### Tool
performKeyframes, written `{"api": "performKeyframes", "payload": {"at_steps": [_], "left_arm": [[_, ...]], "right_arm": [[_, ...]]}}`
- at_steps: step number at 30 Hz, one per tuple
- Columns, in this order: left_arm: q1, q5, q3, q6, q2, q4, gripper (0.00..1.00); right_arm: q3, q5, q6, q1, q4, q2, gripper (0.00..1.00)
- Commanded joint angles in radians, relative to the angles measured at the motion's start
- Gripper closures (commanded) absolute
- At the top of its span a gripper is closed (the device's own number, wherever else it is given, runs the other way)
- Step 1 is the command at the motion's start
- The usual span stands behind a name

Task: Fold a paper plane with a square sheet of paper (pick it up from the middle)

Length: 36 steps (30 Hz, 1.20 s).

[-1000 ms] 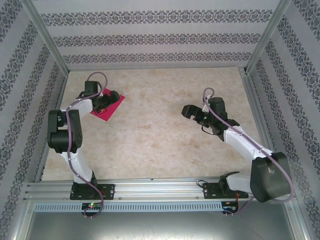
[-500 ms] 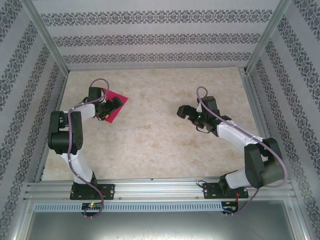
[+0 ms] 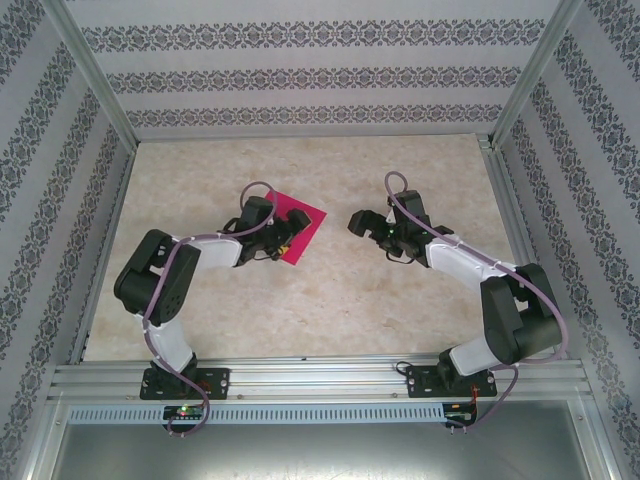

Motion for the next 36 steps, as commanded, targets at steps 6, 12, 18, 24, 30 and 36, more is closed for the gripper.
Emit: {"api": "performKeyframes", "payload": {"at_steps": [6, 12, 18, 24, 30, 36], "left_arm": [[-0.055, -0.107, 0.014, -0.004, -0.081, -0.135, 0.03], [-0.016, -0.389, 0.001, 0.183, -0.367, -0.403, 0.0], [0.147, -0.494, -0.129, 0.249, -0.626, -0.532, 0.0], [0.267, -0.528, -0.272, 0.293, -0.848, -0.56, 0.0], [0.282, -0.516, -0.328, 0.382, -0.946, -0.522, 0.0], [0.284, -0.427, -0.343, 0.422, -0.926, -0.457, 0.0]], "right_arm": [[-0.021, 0.015, 0.014, 0.031, -0.025, -0.053, 0.03], [0.018, 0.024, 0.017, 0.103, -0.02, -0.052, 0.07], [0.168, -0.009, 0.074, 0.255, 0.021, 0.104, 0.14], [0.433, 0.027, 0.085, 0.405, -0.107, 0.381, 0.23], [0.61, 0.054, 0.072, 0.452, -0.209, 0.541, 0.25], [0.676, 0.069, 0.021, 0.447, -0.301, 0.61, 0.24]]}}
